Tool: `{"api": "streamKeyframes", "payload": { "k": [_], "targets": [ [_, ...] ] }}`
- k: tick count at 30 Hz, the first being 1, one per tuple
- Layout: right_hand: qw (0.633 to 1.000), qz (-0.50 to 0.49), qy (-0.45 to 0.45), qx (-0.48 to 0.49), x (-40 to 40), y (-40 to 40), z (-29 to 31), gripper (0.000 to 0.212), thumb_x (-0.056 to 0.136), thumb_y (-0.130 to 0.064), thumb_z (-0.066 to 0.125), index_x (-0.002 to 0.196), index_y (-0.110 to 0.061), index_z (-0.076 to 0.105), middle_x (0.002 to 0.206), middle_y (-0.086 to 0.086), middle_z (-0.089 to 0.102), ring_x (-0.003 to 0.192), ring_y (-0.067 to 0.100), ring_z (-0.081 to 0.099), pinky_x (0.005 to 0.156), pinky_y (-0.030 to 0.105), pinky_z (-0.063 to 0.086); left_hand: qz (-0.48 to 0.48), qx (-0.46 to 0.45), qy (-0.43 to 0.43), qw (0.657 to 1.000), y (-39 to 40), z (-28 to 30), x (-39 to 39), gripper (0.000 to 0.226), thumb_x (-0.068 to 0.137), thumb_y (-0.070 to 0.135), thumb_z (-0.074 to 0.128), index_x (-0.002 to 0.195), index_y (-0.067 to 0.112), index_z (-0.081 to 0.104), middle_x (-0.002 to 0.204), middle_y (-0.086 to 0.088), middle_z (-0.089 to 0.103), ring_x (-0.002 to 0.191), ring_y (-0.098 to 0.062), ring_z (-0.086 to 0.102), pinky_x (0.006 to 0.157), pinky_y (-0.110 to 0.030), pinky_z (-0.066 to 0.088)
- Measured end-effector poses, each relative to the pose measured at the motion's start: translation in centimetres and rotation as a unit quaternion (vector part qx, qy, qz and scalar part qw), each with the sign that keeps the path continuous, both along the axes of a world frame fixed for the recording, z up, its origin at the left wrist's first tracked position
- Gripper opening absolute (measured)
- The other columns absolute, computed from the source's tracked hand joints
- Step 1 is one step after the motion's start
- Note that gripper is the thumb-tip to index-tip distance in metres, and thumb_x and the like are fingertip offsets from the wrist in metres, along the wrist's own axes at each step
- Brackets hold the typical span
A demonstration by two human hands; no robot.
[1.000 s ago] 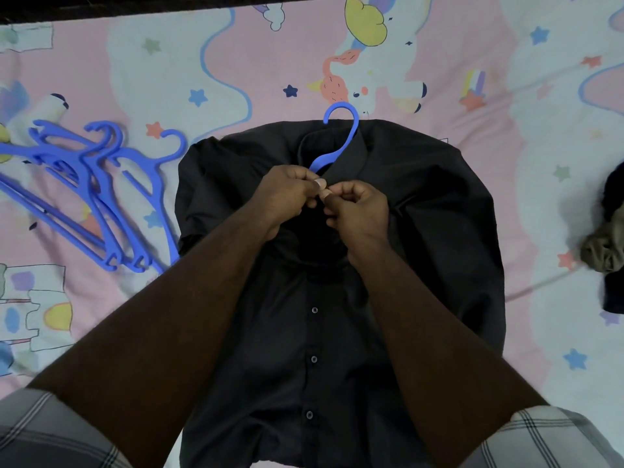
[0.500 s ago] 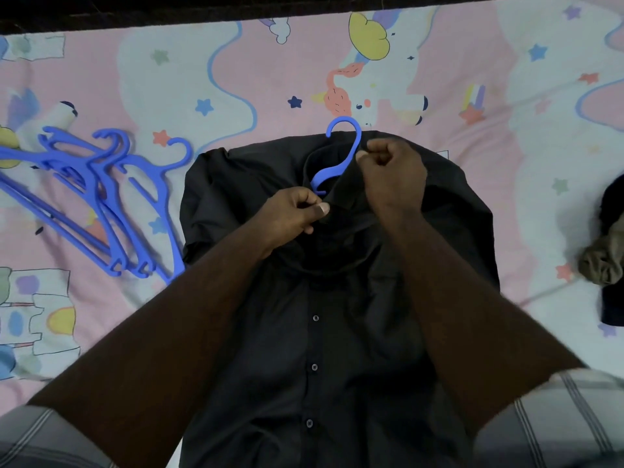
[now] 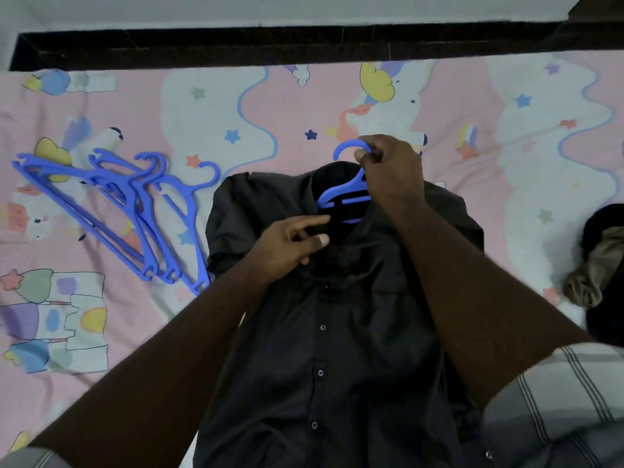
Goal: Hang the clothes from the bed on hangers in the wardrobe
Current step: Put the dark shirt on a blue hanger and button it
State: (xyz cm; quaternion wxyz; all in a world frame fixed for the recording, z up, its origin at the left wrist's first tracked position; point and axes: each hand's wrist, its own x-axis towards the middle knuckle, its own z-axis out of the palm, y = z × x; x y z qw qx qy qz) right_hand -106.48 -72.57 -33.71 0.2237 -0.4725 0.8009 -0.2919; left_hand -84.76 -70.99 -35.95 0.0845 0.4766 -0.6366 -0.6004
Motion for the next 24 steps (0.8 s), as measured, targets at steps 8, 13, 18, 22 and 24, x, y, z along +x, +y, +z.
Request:
{"api": "streamKeyframes", "payload": {
  "k": [8,13,18,22,24],
  "targets": [
    [0.994,0.002,-0.046,-0.101,1.3,2.3,10.6,0.025,0.096,-0.021,0.062,0.119,-0.018,0.073,0.113,-0.005,0.072,0.101,0.013,0.064,0.092,0.024,0.048,0.147,-0.155,-0.039,0.976,-1.7,8.0,2.5,0.031,0.089,0.022,0.074,0.119,0.024,0.067,0.093,0.003,0.069,0.089,-0.012,0.066,0.088,-0.032,0.053],
    [0.985,-0.035,-0.075,-0.149,2.0,4.0,19.3,0.015,0.092,-0.02,0.068,0.105,-0.022,0.075,0.092,-0.013,0.071,0.084,0.01,0.065,0.079,0.018,0.049,0.11,-0.26,-0.07,0.957,-3.1,16.6,3.0,0.047,0.093,0.018,0.068,0.139,0.02,0.057,0.136,-0.003,0.058,0.12,-0.02,0.057,0.104,-0.03,0.043],
    [0.973,-0.026,-0.106,-0.202,3.3,7.2,28.9,0.014,0.089,-0.018,0.071,0.091,-0.032,0.073,0.082,-0.011,0.072,0.078,0.012,0.068,0.079,0.031,0.056,0.043,-0.268,-0.086,0.959,-3.6,25.7,3.3,0.046,0.099,0.022,0.058,0.145,0.026,0.052,0.145,0.006,0.056,0.124,-0.023,0.058,0.113,-0.034,0.038],
    [0.959,-0.028,-0.126,-0.251,3.9,9.7,35.7,0.013,0.089,-0.016,0.072,0.092,-0.028,0.073,0.077,-0.01,0.07,0.067,0.006,0.064,0.069,0.025,0.053,-0.016,-0.264,-0.028,0.964,-3.1,32.3,3.5,0.041,0.1,0.018,0.058,0.14,0.024,0.058,0.135,0.008,0.063,0.125,-0.009,0.058,0.114,-0.034,0.04],
    [0.955,-0.032,-0.128,-0.265,4.2,10.9,38.6,0.012,0.088,-0.017,0.073,0.09,-0.029,0.074,0.076,-0.008,0.071,0.067,0.009,0.065,0.073,0.032,0.059,-0.051,-0.263,0.01,0.963,-2.1,35.9,3.4,0.036,0.101,0.012,0.056,0.137,0.018,0.061,0.128,0.009,0.067,0.119,-0.005,0.06,0.11,-0.025,0.042]
  ]
}}
